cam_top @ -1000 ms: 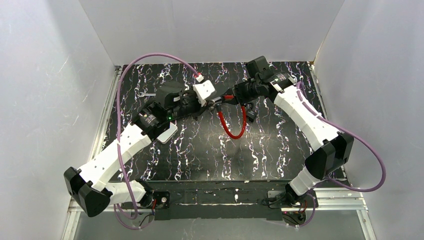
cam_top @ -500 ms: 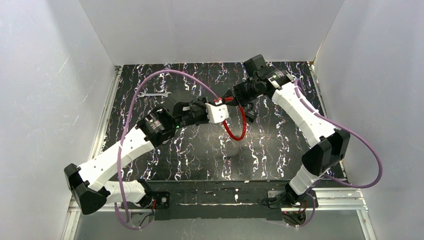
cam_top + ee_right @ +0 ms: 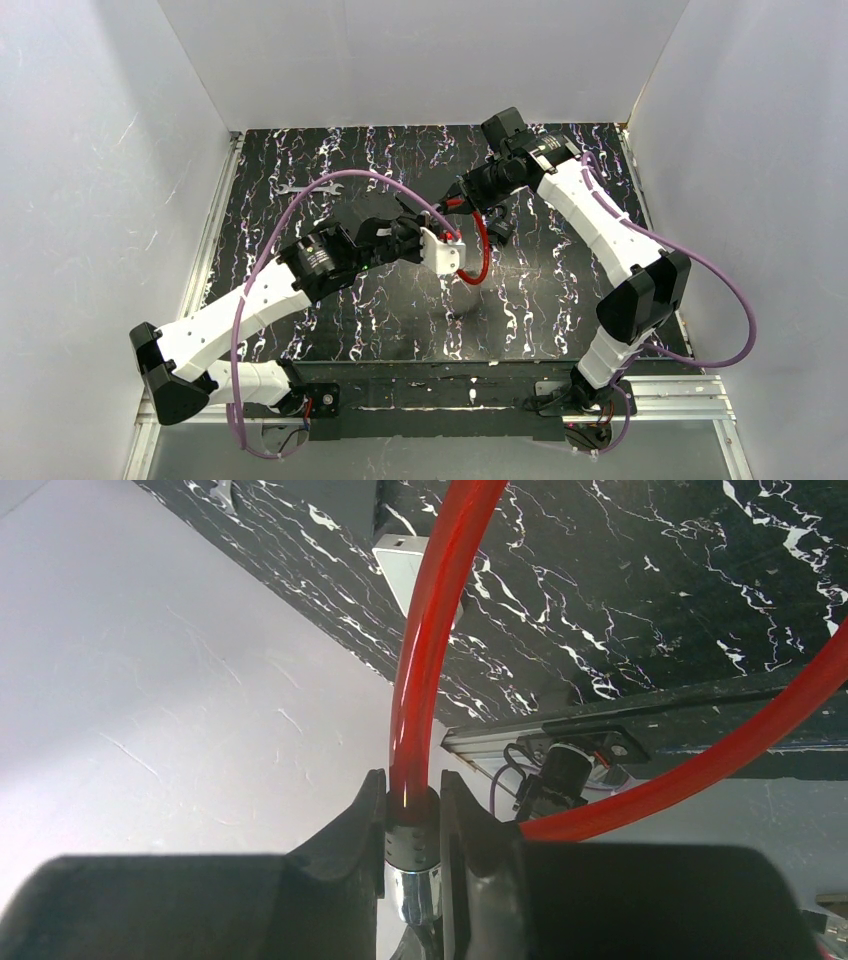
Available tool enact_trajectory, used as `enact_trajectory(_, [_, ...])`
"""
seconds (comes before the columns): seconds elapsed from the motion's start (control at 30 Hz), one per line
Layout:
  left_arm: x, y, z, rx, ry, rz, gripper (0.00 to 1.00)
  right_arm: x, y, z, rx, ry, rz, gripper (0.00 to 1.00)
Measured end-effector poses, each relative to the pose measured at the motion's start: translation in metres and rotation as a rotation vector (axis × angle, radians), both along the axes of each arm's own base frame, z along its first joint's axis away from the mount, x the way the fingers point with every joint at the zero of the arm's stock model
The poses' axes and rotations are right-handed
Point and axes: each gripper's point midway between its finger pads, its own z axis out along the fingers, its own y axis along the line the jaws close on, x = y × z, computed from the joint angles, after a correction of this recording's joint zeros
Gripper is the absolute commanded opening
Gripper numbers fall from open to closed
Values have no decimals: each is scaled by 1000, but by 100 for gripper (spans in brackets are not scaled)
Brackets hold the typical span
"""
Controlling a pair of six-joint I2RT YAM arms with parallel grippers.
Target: Unlock with the key
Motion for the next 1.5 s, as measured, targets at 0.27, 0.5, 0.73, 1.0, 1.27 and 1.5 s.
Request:
enact_trajectory(0.27, [-3,2,1,-2,2,11,16,-2,2,0,9,7,4,1])
enact_trajectory(0.5, [-17,10,-6,-7,80,19,53,-3,9,3,40,1,11,1])
enact_trajectory(0.73, [-29,18,-3,-50,135,34,72,-3,11,10,71,-18,6,1])
enact_trajectory(1.0, [-50,38,18,-168,252,126,84,4,13,13,82,-42,-15,1])
enact_trajectory(1.27, [-53,50,37,-344,416,332,91,3,9,3,65,-36,-24,1])
enact_trajectory(1.5, [-27,54,57,-560,686,615,82,5,9,6,73,-61,-31,1])
